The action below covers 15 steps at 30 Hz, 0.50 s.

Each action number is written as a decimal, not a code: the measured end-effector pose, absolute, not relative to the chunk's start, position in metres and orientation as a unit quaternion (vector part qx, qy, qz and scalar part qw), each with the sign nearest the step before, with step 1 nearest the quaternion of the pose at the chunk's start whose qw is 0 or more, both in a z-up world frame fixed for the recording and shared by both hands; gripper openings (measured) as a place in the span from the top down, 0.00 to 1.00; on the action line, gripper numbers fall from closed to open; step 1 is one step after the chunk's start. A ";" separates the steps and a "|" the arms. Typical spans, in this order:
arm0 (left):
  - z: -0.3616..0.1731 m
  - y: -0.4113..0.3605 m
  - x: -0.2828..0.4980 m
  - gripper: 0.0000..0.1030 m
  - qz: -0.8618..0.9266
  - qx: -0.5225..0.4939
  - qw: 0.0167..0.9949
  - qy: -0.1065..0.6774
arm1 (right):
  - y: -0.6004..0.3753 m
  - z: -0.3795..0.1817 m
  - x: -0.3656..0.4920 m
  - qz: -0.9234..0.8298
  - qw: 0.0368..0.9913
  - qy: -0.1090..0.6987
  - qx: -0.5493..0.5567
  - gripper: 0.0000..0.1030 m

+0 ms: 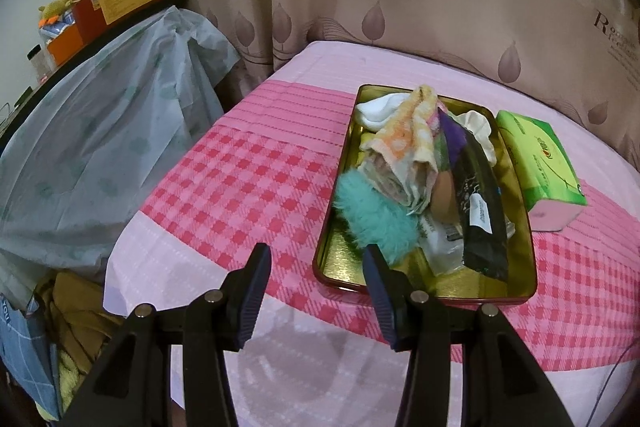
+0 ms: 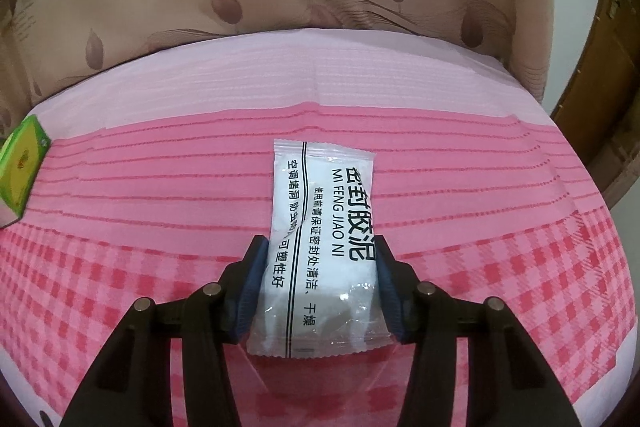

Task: Organize soft objects
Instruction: 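Carry the white sealant packet into the gold tin with the right gripper and release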

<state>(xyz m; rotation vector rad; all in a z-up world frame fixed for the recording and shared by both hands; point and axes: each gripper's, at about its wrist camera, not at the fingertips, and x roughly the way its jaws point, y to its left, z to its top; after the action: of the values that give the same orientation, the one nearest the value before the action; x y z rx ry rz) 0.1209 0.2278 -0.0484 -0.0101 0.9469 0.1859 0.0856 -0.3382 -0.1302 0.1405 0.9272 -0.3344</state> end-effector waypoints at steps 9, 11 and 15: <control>-0.045 0.227 0.117 0.53 0.098 -0.004 0.889 0.447 | -0.290 -0.103 0.090 -0.119 0.892 0.434 0.047 0.54; -0.044 0.227 0.116 0.53 0.102 -0.003 0.891 0.443 | -0.276 -0.096 0.091 -0.106 0.896 0.429 0.043 0.54; -0.042 0.228 0.115 0.53 0.109 -0.004 0.891 0.441 | -0.248 -0.083 0.095 -0.075 0.903 0.421 0.034 0.54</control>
<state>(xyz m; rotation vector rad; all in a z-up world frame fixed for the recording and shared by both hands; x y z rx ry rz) 0.1150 0.2279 -0.0424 -0.0085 0.9149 0.2262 0.0945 -0.2475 -0.0833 0.0709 0.8712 -0.1554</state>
